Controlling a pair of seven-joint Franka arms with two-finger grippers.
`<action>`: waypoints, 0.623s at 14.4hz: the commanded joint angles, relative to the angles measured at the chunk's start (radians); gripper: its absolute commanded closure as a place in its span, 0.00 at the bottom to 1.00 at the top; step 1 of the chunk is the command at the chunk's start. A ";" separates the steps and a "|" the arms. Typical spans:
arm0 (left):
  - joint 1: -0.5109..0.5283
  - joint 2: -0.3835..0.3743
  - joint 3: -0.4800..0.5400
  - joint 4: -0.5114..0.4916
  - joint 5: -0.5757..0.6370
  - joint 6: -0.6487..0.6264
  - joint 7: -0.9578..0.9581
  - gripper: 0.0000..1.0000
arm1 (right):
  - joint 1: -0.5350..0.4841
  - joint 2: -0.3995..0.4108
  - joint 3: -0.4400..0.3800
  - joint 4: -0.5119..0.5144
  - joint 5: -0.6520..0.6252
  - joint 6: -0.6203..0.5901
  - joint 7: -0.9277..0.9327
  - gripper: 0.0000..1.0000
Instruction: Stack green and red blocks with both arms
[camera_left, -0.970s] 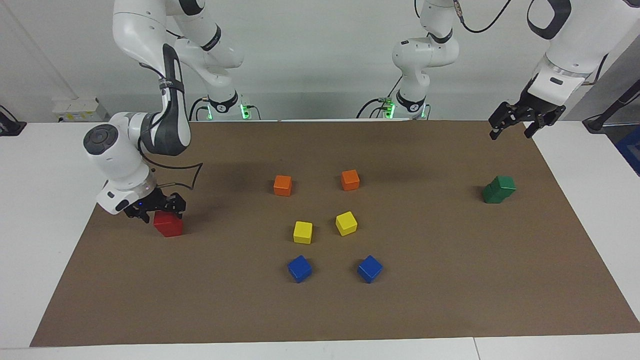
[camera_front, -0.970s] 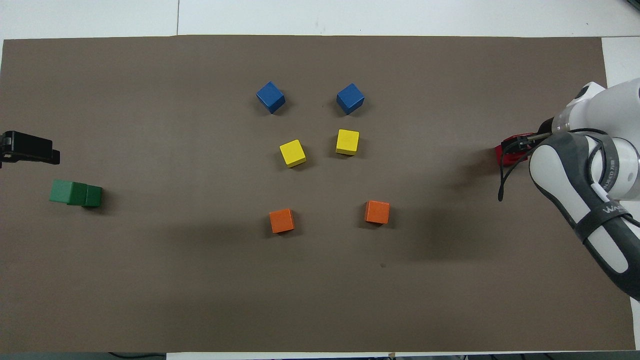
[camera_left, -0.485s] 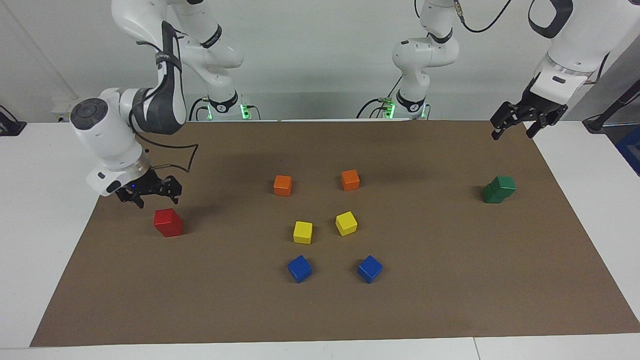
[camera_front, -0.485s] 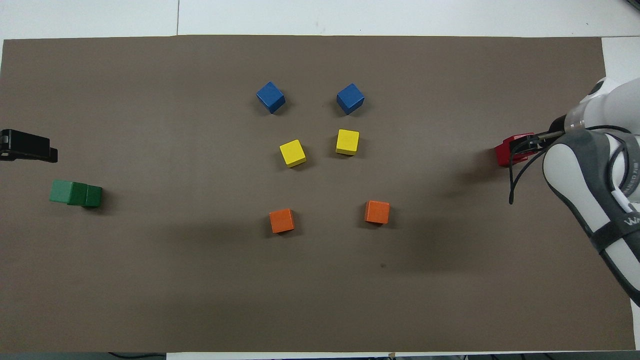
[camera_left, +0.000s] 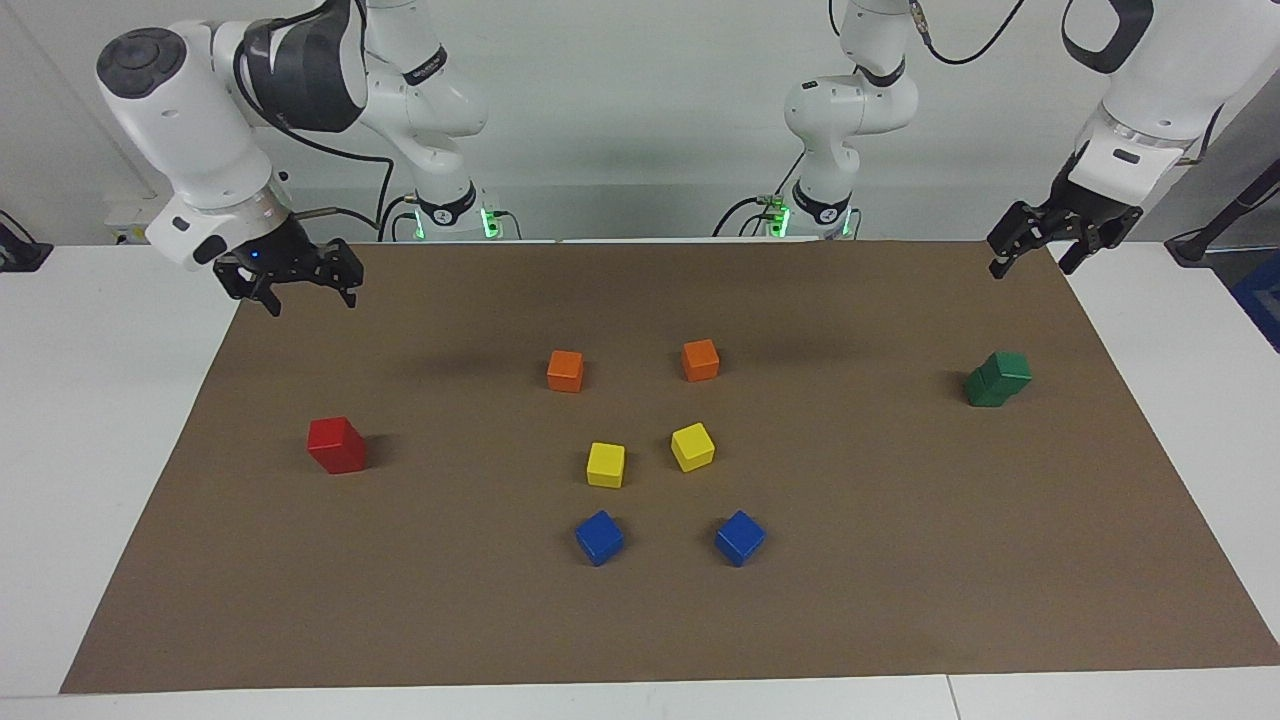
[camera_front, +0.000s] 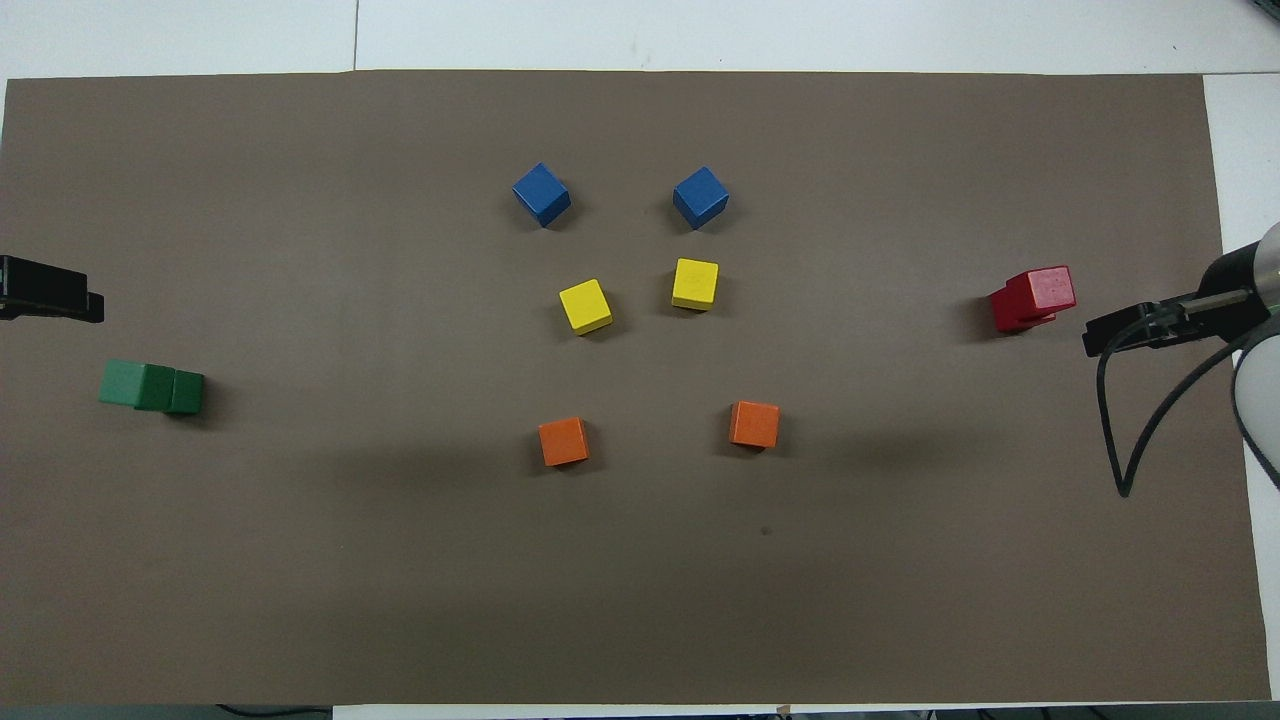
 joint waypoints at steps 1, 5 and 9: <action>-0.001 0.006 0.001 0.016 0.019 -0.007 -0.013 0.00 | -0.005 -0.013 0.022 0.048 0.012 -0.091 0.018 0.00; -0.003 0.005 0.001 0.016 0.021 -0.009 -0.014 0.00 | -0.005 -0.008 0.036 0.079 0.011 -0.093 0.027 0.00; -0.003 0.005 0.001 0.016 0.021 -0.009 -0.014 0.00 | -0.005 0.025 0.036 0.117 0.012 -0.091 0.039 0.00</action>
